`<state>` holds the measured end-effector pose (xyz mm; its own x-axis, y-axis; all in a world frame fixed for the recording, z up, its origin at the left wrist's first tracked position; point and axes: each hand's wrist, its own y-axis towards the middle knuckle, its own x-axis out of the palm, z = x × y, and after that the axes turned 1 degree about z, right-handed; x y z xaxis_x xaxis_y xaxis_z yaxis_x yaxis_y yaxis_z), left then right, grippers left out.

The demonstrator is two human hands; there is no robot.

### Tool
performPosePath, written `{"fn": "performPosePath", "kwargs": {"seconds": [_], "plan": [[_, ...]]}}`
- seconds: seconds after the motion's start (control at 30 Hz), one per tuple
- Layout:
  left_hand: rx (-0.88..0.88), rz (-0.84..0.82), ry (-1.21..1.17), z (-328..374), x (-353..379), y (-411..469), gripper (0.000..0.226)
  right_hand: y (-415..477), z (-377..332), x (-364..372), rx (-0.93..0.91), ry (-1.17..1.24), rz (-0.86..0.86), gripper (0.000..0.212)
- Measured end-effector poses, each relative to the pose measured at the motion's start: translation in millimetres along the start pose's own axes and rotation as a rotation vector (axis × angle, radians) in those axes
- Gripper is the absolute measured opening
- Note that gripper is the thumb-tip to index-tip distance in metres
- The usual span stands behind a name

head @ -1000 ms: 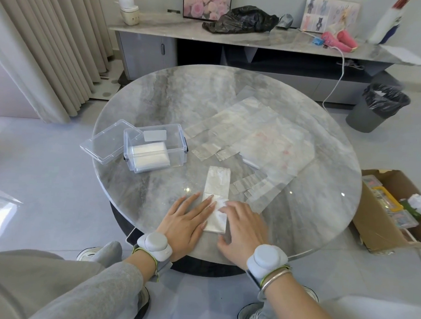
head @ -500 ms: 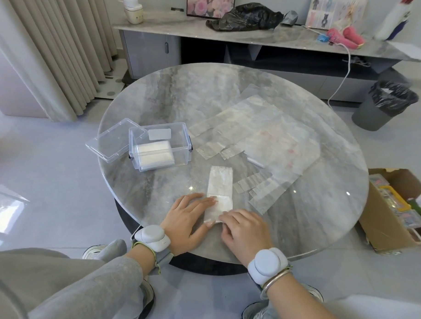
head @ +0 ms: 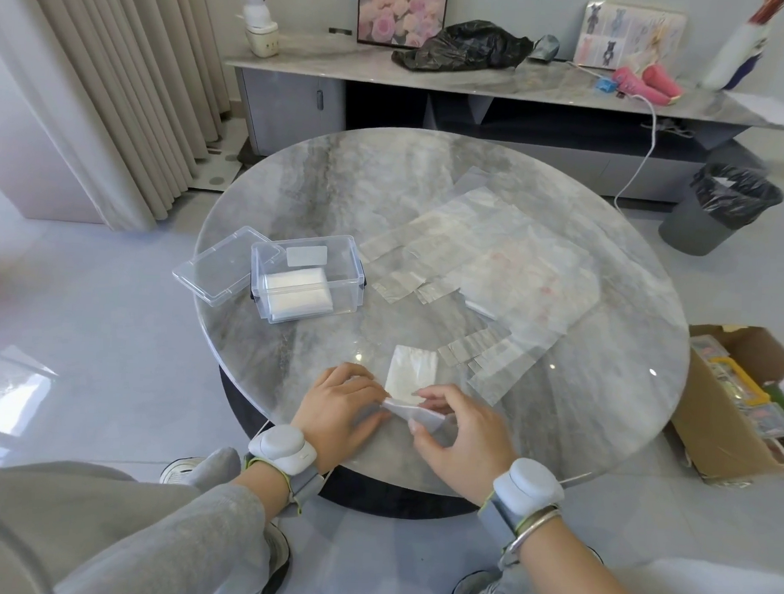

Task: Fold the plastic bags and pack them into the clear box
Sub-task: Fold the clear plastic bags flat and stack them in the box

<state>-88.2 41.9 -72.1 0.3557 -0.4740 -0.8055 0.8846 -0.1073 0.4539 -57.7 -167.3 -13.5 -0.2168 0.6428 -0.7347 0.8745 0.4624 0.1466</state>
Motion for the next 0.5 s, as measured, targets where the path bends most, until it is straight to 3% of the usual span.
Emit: {"fn": "performPosePath", "kwargs": {"seconds": [0.1, 0.27, 0.5], "plan": [[-0.085, 0.017, -0.034, 3, 3, 1, 0.024, 2, 8, 6, 0.16, 0.065, -0.041, 0.038], [-0.266, 0.043, -0.071, 7, 10, 4, 0.039, 14, 14, 20, 0.331, 0.124, 0.038, 0.02], [-0.344, 0.103, 0.005, 10, 12, 6, 0.04, 28, 18, 35, 0.353, -0.013, 0.058, 0.021]]}}
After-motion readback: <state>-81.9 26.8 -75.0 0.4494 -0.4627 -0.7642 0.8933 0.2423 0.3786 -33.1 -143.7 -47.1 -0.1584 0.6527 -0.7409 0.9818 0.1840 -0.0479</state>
